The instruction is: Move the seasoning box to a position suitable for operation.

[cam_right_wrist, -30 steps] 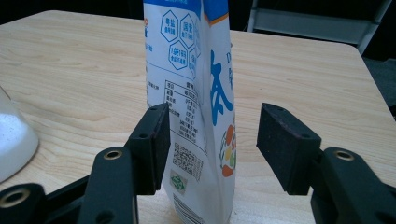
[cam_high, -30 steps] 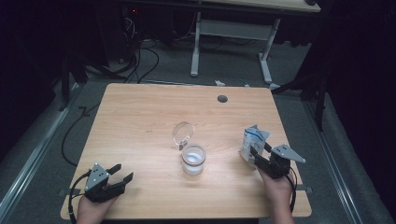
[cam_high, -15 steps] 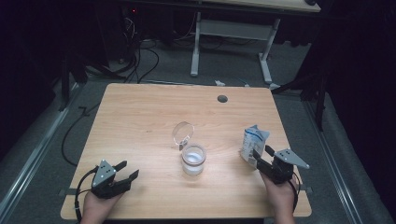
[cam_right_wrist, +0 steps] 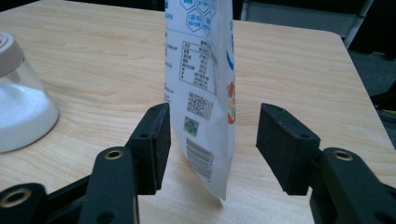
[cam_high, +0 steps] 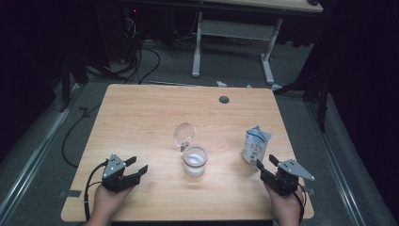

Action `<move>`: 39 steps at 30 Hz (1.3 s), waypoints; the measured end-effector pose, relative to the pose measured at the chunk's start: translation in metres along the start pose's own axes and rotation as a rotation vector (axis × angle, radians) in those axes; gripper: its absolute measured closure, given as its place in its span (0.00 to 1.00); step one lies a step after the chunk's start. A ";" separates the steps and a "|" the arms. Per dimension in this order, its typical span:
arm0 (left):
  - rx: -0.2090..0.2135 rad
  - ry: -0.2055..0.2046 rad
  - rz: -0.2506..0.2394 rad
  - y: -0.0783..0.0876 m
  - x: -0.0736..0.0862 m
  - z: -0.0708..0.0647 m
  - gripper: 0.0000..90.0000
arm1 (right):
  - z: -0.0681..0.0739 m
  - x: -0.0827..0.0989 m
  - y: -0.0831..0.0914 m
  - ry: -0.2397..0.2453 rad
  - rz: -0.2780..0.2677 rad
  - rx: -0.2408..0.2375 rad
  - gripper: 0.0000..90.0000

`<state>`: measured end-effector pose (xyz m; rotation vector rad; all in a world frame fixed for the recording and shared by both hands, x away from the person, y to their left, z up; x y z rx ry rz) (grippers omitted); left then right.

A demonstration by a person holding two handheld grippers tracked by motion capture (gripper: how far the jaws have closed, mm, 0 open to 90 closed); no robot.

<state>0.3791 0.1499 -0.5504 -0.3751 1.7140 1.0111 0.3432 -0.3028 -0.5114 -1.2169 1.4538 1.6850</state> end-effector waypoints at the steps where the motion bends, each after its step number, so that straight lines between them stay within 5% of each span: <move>1: 0.002 -0.005 0.005 -0.003 0.000 -0.001 0.44 | 0.001 0.001 0.001 0.004 0.001 -0.001 0.52; 19: 0.032 -0.017 0.020 -0.019 -0.005 -0.010 0.43 | 0.028 0.009 0.006 0.053 0.034 -0.027 0.53; 34: -0.008 0.010 0.007 -0.008 -0.003 -0.005 0.43 | 0.066 0.004 -0.014 0.121 0.041 -0.107 0.53; 39: 0.010 0.029 0.005 -0.004 -0.002 -0.006 0.45 | 0.080 0.003 -0.025 0.142 0.053 -0.142 0.55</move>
Point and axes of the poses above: each handheld gripper's, and its own axes: y roughly backward along the jaws, x roughly out of its underside, z roughly to its left, the point moved 7 cm from there along -y, roughly forward along the jaws, and after that the axes turned 1 degree about -z, right-handed, at the moved point
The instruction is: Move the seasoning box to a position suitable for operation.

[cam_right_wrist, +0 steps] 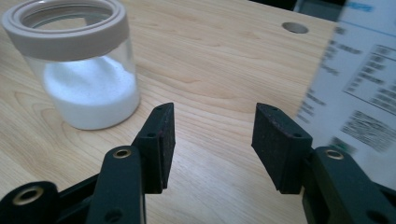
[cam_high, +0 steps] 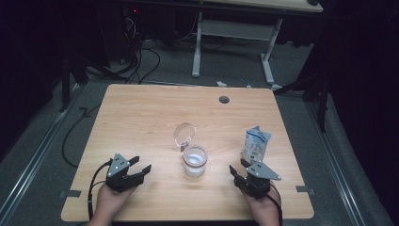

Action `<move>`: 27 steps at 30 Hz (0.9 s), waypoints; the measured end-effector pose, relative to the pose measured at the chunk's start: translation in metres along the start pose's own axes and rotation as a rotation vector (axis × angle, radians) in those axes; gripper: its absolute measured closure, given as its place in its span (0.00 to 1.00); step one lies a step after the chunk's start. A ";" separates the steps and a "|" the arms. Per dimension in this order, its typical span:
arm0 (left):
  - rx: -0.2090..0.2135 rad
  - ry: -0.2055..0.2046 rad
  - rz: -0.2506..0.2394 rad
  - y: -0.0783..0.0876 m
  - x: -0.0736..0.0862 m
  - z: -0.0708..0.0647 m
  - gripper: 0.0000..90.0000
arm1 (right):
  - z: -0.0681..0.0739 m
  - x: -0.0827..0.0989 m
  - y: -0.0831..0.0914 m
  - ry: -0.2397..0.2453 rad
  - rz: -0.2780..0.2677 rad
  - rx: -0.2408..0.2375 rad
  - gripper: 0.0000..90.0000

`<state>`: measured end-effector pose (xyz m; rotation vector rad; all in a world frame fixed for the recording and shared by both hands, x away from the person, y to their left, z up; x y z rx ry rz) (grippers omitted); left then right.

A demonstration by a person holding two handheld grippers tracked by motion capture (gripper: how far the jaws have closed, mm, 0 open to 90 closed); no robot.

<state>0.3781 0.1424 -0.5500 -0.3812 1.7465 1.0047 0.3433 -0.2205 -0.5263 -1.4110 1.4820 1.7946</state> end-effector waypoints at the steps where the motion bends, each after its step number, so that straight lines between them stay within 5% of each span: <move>1: 0.005 0.012 0.000 0.000 0.000 -0.001 0.46 | 0.002 -0.001 -0.003 0.005 0.000 -0.009 0.55; 16: -0.030 -0.036 0.014 -0.017 -0.034 -0.018 0.50 | 0.028 -0.007 -0.031 0.027 0.013 -0.112 0.60; 27: -0.020 0.008 0.014 -0.042 -0.049 -0.015 0.56 | 0.046 -0.010 -0.040 0.075 0.015 -0.148 0.62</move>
Point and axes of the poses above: each handheld gripper's, and its own axes: y roughly backward along the jaws, x roughly out of its underside, z roughly to its left, the point moved 7 cm from there along -y, roughly forward along the jaws, and after that the axes turned 1 degree about -z, right-handed, at the moved point
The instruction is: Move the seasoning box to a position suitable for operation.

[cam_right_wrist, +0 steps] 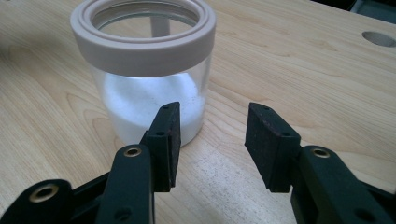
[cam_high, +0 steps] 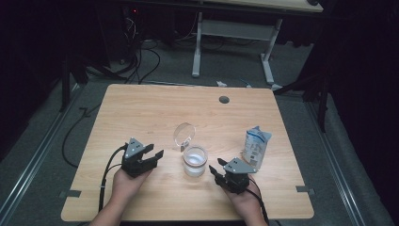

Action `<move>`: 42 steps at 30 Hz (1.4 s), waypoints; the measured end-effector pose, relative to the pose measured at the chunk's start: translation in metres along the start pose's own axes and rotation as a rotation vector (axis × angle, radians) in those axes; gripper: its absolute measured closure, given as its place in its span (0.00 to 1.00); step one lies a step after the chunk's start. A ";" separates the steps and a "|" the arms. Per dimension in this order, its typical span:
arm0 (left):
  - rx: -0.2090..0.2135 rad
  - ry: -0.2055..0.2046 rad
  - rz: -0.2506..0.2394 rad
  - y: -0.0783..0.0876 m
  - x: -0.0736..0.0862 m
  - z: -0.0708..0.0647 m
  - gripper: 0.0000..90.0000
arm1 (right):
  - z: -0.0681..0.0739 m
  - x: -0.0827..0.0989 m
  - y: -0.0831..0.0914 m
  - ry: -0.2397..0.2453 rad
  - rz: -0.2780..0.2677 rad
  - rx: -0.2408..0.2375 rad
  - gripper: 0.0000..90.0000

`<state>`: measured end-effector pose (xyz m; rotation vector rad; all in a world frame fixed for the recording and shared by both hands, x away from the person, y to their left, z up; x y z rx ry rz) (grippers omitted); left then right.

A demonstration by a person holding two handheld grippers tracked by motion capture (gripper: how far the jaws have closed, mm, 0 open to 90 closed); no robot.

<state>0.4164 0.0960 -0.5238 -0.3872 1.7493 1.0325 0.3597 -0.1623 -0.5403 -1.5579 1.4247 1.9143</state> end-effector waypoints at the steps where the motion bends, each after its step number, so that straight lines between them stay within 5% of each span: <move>1: 0.002 -0.002 -0.002 -0.002 -0.002 -0.001 0.57 | 0.001 0.000 -0.001 0.005 0.002 -0.002 0.62; 10: 0.029 -0.033 -0.013 -0.016 -0.026 -0.010 0.68 | 0.010 0.001 -0.005 0.027 0.020 -0.012 0.63; 19: 0.041 -0.017 -0.041 -0.024 -0.055 -0.013 0.84 | 0.018 0.000 -0.006 0.038 0.025 -0.033 0.70; 24: 0.050 -0.001 -0.063 -0.027 -0.067 -0.017 0.99 | 0.022 0.000 -0.004 0.045 0.023 -0.037 1.00; 28: 0.078 0.016 -0.079 -0.027 -0.069 -0.022 1.00 | 0.024 -0.002 -0.004 0.051 0.021 -0.037 1.00; 42: 0.151 -0.053 -0.097 -0.022 -0.064 -0.055 1.00 | 0.028 -0.002 -0.007 0.059 0.025 -0.036 1.00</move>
Point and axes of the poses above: each handheld gripper's, and its own axes: y roughly backward along the jaws, x roughly out of its underside, z roughly to its left, the point moved 7 cm from there along -y, roughly forward along the jaws, and after that the axes turned 1 degree about -z, right-handed, at the moved point
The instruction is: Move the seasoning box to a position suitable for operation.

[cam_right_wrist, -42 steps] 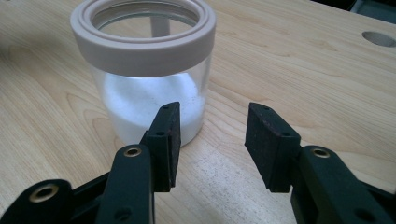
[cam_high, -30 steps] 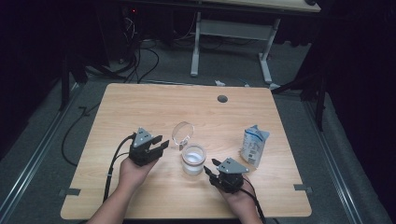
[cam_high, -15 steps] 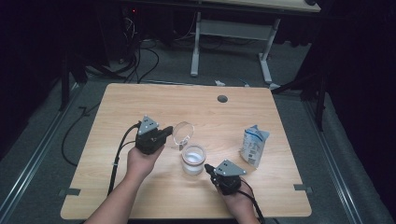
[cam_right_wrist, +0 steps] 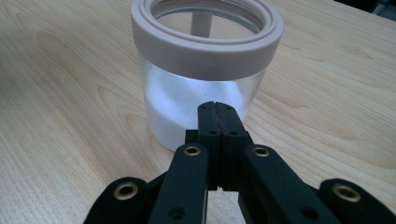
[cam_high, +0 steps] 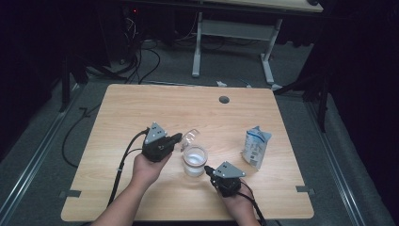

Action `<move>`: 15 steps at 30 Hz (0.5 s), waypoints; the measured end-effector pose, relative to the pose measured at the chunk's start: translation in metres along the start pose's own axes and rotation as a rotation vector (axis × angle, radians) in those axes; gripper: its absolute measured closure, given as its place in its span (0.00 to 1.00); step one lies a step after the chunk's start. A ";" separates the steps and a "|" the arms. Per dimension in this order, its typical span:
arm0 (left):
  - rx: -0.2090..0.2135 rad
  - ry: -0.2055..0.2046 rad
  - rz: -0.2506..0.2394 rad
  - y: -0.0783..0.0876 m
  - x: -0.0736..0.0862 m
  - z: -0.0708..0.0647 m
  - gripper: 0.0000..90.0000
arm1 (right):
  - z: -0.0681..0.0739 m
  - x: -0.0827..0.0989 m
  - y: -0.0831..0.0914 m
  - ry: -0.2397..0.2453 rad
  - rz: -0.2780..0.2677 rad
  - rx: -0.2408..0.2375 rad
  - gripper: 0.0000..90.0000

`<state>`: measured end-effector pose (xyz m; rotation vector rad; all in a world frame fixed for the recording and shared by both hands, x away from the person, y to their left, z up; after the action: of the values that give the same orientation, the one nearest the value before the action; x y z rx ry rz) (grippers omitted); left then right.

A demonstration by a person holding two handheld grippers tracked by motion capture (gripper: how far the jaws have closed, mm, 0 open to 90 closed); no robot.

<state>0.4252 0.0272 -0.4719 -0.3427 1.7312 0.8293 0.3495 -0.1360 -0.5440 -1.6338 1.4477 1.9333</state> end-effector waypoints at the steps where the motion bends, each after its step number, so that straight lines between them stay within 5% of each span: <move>1: 0.008 0.001 -0.001 0.000 0.002 -0.004 1.00 | 0.000 0.000 0.000 0.000 0.000 0.000 1.00; 6: 0.015 -0.003 0.010 -0.002 0.011 -0.011 1.00 | 0.001 0.000 0.000 0.003 -0.003 -0.003 1.00; 15: -0.045 -0.006 0.036 0.010 0.021 0.007 1.00 | -0.001 0.001 0.002 0.003 0.001 0.003 1.00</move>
<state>0.4167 0.0429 -0.4889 -0.3395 1.7193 0.8952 0.3485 -0.1382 -0.5437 -1.6355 1.4523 1.9288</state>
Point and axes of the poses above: each handheld gripper's, and its own axes: y roughly backward along the jaws, x roughly out of its underside, z roughly to its left, the point moved 7 cm from there along -y, roughly forward along the jaws, and after that the axes turned 1 degree about -z, right-handed, at the moved point
